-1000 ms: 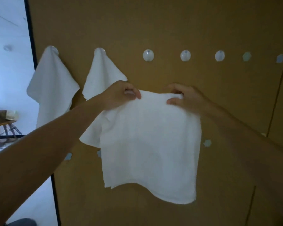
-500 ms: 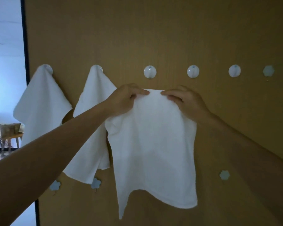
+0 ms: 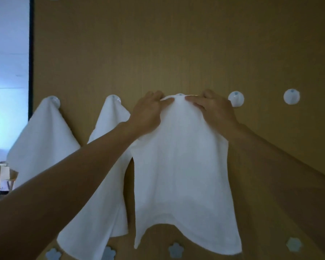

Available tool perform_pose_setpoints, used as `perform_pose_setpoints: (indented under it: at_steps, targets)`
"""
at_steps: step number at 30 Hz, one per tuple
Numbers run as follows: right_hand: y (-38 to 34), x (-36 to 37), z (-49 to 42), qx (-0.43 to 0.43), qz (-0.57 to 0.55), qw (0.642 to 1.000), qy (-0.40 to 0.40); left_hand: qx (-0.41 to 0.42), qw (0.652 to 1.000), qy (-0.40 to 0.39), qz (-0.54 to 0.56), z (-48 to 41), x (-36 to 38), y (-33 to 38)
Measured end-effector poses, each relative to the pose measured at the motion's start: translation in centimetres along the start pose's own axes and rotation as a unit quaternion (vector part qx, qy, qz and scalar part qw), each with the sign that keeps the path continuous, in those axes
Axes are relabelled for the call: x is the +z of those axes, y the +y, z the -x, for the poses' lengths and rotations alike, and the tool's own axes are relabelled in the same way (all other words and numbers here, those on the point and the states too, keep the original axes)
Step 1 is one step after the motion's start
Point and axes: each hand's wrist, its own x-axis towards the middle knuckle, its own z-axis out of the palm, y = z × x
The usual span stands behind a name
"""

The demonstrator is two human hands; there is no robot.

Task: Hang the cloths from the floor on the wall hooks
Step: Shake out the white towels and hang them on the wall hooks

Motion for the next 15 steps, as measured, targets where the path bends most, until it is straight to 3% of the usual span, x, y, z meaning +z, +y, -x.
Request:
perform_pose_setpoints:
  at_steps: [6,9,15]
  targets:
    - [1.5,1.8,-2.1,-0.004,0.035,0.999,-0.019,-0.014,0.999,0.002,-0.043,-2.0,1.8,-0.4]
    - [2.3,3.0,-2.4,0.003,-0.008,1.000,0.015,-0.020,0.998,-0.001,-0.064,-2.8,2.7,-0.6]
    - [3.6,4.1,-4.1,-0.041,0.030,0.996,0.067,-0.031,0.997,0.018,-0.066,-4.3,3.1,-1.2]
